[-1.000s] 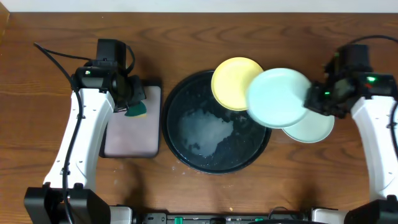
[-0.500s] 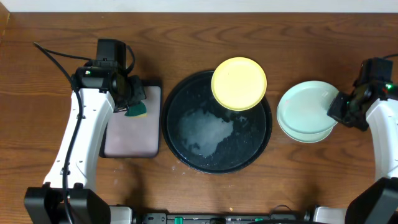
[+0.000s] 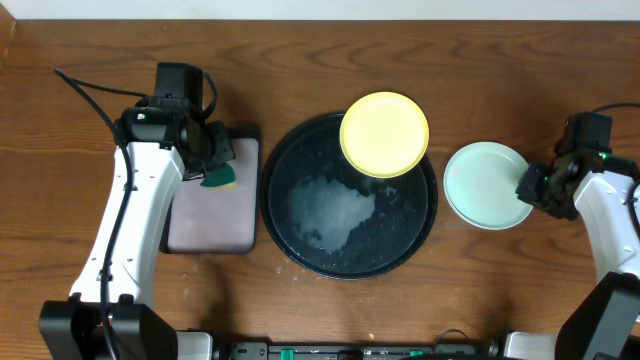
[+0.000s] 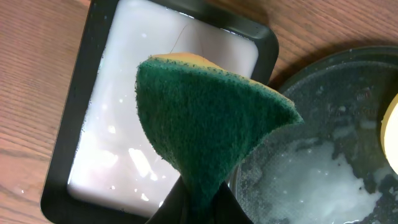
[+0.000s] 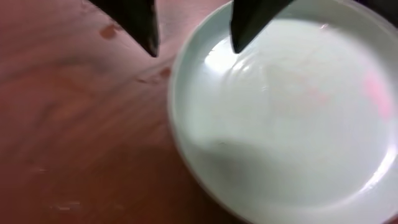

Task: Clean dirty plates on tray and stack at the side
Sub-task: 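Stack the mint plate onto the first mint plate at right, then move right gripper to yellow plate and drag it to tray center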

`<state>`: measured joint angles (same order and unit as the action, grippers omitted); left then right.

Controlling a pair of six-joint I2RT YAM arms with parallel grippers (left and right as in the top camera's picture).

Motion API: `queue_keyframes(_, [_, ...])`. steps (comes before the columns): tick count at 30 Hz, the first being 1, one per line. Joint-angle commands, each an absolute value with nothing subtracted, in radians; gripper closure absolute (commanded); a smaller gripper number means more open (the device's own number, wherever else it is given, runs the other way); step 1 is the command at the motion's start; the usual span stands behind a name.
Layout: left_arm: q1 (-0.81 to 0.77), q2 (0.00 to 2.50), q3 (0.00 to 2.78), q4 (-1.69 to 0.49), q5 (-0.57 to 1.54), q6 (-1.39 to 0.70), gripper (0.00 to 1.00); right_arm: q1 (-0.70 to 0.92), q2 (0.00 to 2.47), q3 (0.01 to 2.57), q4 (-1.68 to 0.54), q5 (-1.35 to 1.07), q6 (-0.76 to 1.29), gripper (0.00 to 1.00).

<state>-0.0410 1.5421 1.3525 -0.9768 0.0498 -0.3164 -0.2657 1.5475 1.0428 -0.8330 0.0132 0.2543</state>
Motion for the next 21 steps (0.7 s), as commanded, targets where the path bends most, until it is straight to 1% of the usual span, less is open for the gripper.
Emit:
queue_keyframes(1, [-0.038,1.543,1.346,-0.979,0.041,-0.307,0.93,-0.253,1.552,1.107,-0.83,-0.179,0.155,0.59])
queue_keyframes(4, [-0.038,1.543,1.346,-0.979,0.041,-0.307,0.92,-0.206,1.552,1.179,-0.829,-0.261,0.14,0.56])
queue_keyframes(6, [-0.038,1.543,1.346,-0.976,0.041,-0.307,0.93,-0.152,1.559,1.238,-0.825,-0.264,0.138,0.55])
queue_keyframes(8, [-0.038,1.543,1.346,-0.971,0.041,-0.307,0.92,-0.096,1.584,1.301,-0.825,-0.252,0.124,0.49])
queue_keyframes(9, [-0.038,1.543,1.346,-0.967,0.041,-0.307,0.93,-0.068,1.605,1.337,-0.827,-0.242,0.115,0.48])
queue_keyframes(15, [-0.038,1.543,1.346,-0.961,0.041,-0.307,0.93,0.06,1.826,1.551,-0.853,-0.213,0.023,0.41])
queue_keyframes(21, [-0.038,1.543,1.346,-0.968,0.041,-0.307,0.93,0.08,2.018,1.637,-0.817,-0.196,0.017,0.41])
